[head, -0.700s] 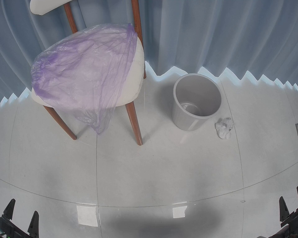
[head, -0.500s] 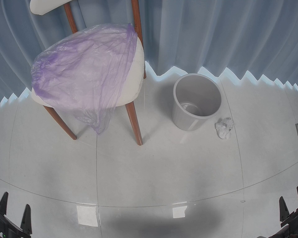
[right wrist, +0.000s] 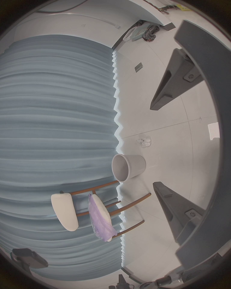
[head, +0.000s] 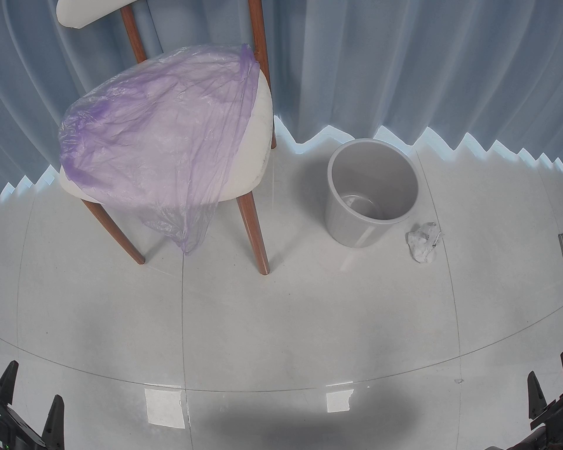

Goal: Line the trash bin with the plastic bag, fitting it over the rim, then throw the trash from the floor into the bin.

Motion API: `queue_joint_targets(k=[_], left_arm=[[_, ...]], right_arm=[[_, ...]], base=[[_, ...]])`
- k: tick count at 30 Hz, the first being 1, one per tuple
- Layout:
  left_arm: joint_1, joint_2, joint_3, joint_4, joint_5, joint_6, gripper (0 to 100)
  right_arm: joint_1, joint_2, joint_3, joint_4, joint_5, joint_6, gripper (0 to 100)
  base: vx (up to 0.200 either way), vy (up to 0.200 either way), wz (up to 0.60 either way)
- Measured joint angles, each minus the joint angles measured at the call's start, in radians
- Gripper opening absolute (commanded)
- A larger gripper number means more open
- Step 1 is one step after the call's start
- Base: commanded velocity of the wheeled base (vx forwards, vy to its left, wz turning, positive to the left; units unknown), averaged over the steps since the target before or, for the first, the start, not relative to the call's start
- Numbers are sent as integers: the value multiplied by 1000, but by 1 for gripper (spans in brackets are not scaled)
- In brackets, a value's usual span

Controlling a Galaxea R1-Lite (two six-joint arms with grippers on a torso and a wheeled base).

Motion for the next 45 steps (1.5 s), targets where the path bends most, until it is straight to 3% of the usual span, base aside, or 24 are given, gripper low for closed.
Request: queue_joint_targets(k=[16, 26, 35, 45], left_arm=[[-6, 299, -203, 11, -140, 57, 100], [-73, 533, -336, -35, -151, 119, 100], [-114, 718, -412, -216, -152, 129, 100], [-171, 836, -490, -237, -149, 130, 100]], right_arm=[[0, 0, 0, 0, 0, 0, 100], [0, 0, 0, 0, 0, 0, 100], [0, 0, 0, 0, 0, 0, 100], [0, 0, 0, 0, 0, 0, 100]], base=[[0, 0, 0], [0, 0, 0], [0, 0, 0], [0, 0, 0]])
